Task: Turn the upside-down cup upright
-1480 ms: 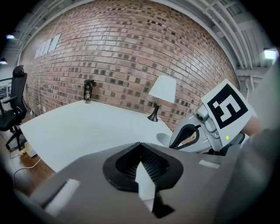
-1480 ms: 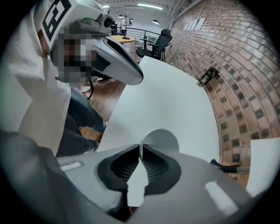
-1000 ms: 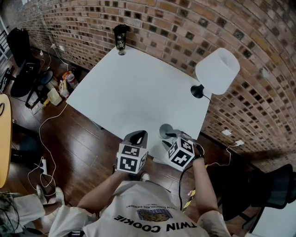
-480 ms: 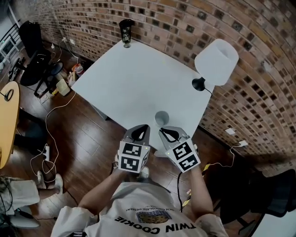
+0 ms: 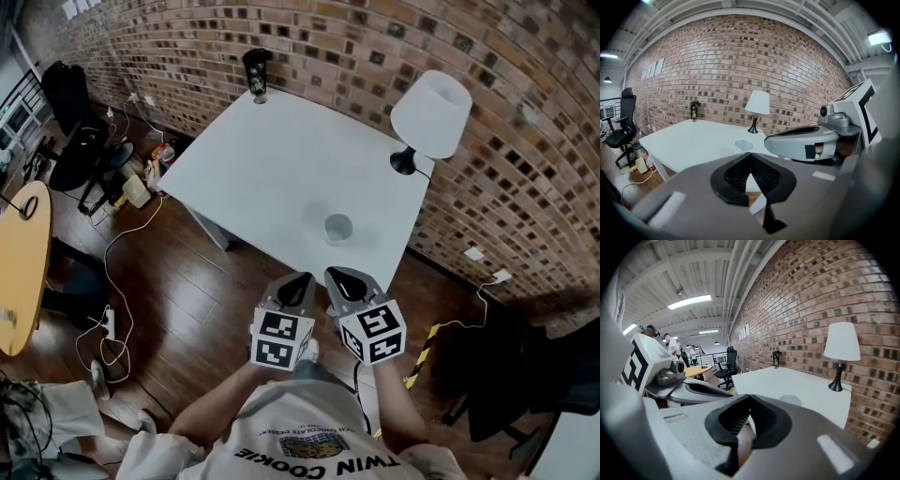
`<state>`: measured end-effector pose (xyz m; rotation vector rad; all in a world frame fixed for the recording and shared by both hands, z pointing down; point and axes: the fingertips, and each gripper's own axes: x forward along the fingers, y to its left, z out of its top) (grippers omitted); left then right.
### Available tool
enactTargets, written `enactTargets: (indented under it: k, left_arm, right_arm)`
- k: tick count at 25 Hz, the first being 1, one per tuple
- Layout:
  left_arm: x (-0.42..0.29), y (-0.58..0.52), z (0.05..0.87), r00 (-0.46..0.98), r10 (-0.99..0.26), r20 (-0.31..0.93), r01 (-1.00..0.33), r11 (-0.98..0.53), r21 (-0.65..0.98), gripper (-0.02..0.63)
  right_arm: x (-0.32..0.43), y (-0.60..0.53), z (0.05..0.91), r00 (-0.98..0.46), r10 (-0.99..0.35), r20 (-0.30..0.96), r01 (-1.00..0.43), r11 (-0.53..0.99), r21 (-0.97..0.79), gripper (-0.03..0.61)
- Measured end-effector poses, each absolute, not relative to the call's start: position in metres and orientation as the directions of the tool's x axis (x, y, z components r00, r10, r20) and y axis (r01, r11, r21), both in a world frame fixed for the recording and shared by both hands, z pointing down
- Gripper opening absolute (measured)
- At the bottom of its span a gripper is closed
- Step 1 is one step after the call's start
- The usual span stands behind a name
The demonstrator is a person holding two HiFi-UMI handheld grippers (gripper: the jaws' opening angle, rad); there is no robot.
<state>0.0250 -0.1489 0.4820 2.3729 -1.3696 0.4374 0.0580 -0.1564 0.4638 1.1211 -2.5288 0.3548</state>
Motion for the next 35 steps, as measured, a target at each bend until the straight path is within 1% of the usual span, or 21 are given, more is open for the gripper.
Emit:
enactTargets:
  k: [8,15,24,35]
  left_arm:
    - [-0.006,-0.061,0.486,0.518,-0.744,0.423,-0.852,-0.491,0.18,0.006]
    - [-0.012,0.015,0.475,0.563,-0.729,0.389,-0.826,-0.504,0.251,0.006]
    - [0.014,0.075,0.463,0.597,-0.708,0.378,-0.802,-0.544,0.248,0.006]
    - [0.058,0.123,0.46,0.558,-0.735,0.386,-0.829,-0.514,0.221,0.006]
  right_arm:
    - [0.03,-0.071,0.467,-0.564,-0.726,0.393,-0.815,0.566,-0.124,0.003]
    - [0.031,0.008,0.461,-0.519,-0.762,0.387,-0.852,0.499,-0.159,0.003]
    - [0.045,0.066,0.452,-0.494,-0.781,0.383,-0.868,0.47,-0.161,0.003]
    - [0.09,0.119,0.452,-0.523,-0.777,0.351,-0.852,0.494,-0.175,0.003]
